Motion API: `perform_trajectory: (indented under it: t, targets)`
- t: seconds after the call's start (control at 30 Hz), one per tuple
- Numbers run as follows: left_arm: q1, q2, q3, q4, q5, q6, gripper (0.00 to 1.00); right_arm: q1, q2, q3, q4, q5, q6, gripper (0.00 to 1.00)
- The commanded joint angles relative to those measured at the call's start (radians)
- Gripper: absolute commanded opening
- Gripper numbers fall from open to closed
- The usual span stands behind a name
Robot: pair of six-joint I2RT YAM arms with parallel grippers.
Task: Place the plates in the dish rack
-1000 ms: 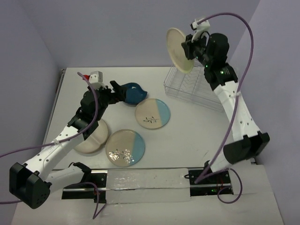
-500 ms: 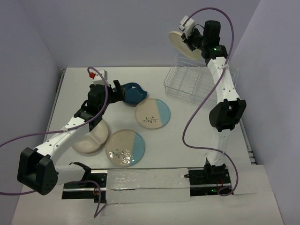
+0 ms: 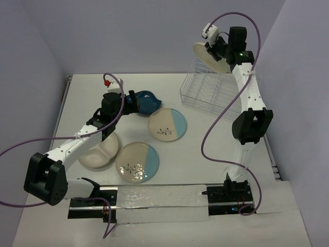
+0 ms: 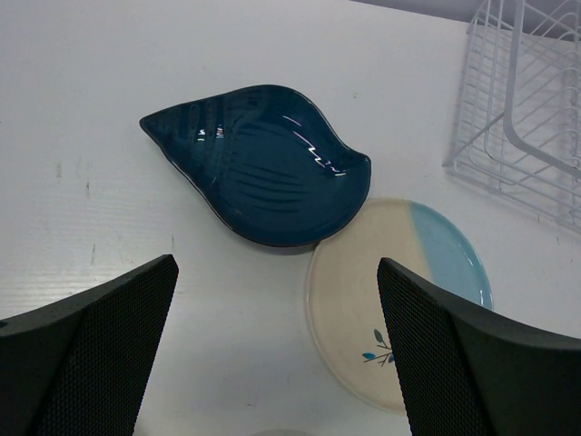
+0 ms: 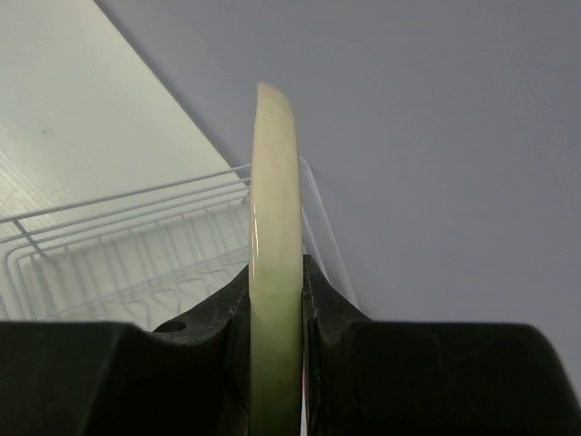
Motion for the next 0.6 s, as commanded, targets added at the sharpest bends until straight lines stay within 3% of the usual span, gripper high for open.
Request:
perform_trajectory:
  t: [0.0, 0.57]
  targets:
    - [0.007, 0.025, 0.057, 0.030, 0.041, 0.015, 0.99, 0.009, -0.089, -0.034, 0.108, -0.008, 0.049, 0.00]
    - [0.007, 0.062, 0.036, 0.074, 0.098, 0.014, 0.99, 0.013, -0.096, -0.178, 0.079, 0.086, -0.047, 0.00]
